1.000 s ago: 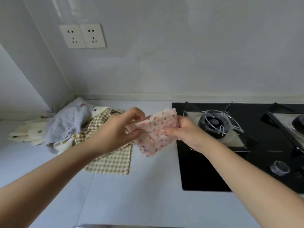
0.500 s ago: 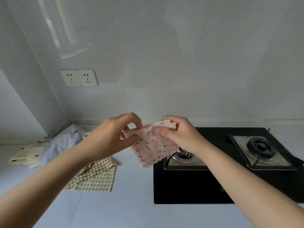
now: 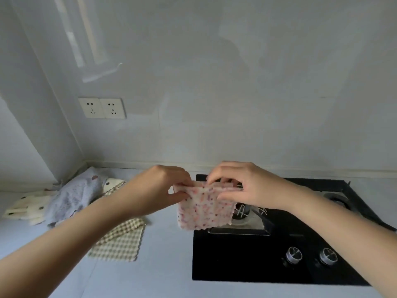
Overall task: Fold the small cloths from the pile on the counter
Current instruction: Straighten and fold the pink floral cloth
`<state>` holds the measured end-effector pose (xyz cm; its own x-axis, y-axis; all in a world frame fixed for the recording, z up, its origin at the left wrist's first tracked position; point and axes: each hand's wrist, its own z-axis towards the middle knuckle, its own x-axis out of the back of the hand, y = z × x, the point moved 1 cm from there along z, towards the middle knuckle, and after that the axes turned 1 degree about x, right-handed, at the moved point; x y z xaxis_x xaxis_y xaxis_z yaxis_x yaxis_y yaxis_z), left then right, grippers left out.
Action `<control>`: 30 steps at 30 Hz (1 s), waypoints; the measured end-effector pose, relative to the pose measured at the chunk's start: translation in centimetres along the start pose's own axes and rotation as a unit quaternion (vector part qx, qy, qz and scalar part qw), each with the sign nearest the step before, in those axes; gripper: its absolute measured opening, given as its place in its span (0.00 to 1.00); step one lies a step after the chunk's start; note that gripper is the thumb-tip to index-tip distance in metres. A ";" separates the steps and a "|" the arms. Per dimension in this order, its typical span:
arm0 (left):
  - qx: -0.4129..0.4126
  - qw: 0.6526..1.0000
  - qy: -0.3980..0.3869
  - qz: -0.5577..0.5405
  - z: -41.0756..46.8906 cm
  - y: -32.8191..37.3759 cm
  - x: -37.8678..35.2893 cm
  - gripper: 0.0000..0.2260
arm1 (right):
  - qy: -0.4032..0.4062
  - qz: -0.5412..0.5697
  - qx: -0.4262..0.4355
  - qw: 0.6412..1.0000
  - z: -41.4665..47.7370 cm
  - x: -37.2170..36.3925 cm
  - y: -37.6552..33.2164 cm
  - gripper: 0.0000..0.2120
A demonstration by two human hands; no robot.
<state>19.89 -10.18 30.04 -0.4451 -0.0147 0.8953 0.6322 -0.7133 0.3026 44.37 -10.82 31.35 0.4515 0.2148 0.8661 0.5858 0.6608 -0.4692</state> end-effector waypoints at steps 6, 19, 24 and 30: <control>-0.071 0.996 -0.056 -0.004 0.5 -2.8 2.3 0.05 | -0.058 -0.044 -0.048 0.996 3.4 -1.4 -1.6 0.13; -0.080 0.987 -0.137 0.015 -1.2 -8.5 5.5 0.08 | 0.016 -0.006 -0.089 0.996 7.3 -3.0 -3.1 0.04; -0.082 0.986 -0.145 0.009 -1.4 -9.4 5.4 0.07 | 0.018 0.030 -0.080 0.996 8.2 -3.5 -3.2 0.05; -0.090 0.983 -0.156 -0.025 -1.2 -10.6 5.5 0.03 | 0.005 0.056 -0.116 0.992 9.0 -3.1 -3.0 0.04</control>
<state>9.98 -3.57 31.35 -0.2393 0.2189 0.9460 0.4795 -0.8206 0.3111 35.15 -7.04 31.59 0.5278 0.2703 0.8052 0.6702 0.4498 -0.5903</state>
